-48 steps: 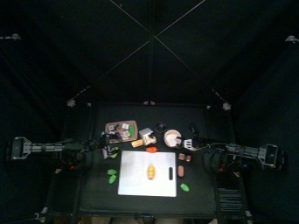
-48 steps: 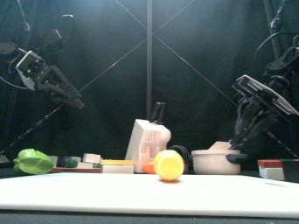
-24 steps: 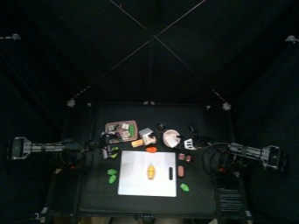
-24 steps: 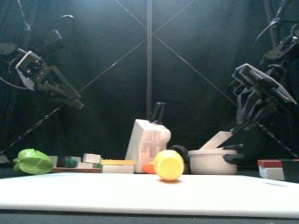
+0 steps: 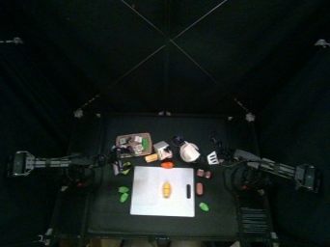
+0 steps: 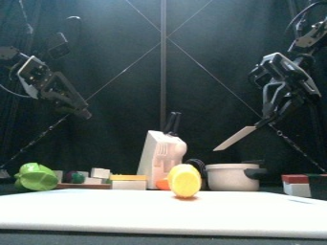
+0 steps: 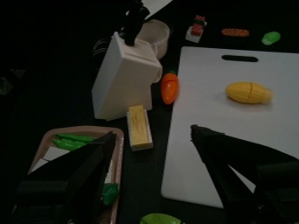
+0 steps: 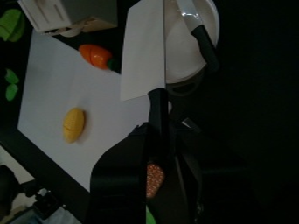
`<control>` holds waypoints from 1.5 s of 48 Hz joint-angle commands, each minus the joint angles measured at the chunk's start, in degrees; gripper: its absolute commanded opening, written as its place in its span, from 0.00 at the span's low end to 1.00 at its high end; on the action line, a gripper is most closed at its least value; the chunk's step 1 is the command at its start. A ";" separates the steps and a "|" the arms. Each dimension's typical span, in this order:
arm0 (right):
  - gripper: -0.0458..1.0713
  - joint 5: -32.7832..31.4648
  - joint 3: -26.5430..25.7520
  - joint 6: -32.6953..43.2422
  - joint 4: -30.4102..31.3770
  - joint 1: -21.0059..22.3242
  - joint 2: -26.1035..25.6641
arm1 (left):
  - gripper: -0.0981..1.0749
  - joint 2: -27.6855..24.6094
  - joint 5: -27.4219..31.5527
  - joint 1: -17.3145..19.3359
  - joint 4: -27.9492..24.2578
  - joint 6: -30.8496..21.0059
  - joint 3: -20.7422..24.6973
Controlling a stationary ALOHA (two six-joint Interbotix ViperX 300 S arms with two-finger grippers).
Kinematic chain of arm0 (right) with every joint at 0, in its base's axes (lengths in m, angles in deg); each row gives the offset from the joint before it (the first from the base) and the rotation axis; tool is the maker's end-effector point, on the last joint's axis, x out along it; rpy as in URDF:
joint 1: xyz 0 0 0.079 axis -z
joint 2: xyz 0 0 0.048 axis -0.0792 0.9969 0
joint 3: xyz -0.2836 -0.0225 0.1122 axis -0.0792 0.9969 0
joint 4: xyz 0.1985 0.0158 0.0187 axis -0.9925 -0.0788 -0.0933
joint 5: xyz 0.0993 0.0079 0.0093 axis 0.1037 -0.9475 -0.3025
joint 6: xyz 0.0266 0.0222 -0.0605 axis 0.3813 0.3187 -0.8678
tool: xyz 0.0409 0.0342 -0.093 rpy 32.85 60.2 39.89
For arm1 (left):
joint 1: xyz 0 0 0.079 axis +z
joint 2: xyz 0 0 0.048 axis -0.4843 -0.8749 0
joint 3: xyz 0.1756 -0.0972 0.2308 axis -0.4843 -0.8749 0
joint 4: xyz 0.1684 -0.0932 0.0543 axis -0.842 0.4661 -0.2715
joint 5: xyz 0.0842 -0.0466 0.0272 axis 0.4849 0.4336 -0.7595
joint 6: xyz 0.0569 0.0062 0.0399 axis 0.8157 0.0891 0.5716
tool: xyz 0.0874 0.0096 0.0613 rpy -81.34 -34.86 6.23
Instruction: Grab cleaver with left hand
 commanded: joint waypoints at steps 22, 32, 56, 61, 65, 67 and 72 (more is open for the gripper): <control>0.53 2.64 -7.82 -0.09 26.46 -17.31 1.32 | 0.94 -0.44 -15.38 -2.99 1.67 -3.60 3.87; 0.53 7.38 -10.02 -0.18 34.72 -21.97 1.58 | 0.94 -0.62 -16.08 -6.68 1.23 -7.29 5.80; 0.53 13.10 -13.71 -0.44 51.15 -25.14 10.90 | 0.94 -1.76 -20.74 -8.79 -2.46 -22.32 6.33; 0.53 13.10 -14.50 -0.44 55.55 -27.25 13.10 | 0.94 -3.08 -21.09 -9.23 -7.65 -22.41 6.59; 0.53 12.74 -15.03 -0.26 58.54 -28.30 14.06 | 0.94 -4.22 -21.27 -9.23 -10.11 -22.50 7.21; 0.53 12.48 -15.29 -0.18 59.50 -28.65 14.50 | 0.94 -4.92 -21.36 -9.23 -10.99 -22.50 7.73; 0.53 12.13 -15.56 -0.18 60.91 -29.36 15.21 | 0.94 -6.86 -21.36 -9.23 -11.16 -22.50 8.70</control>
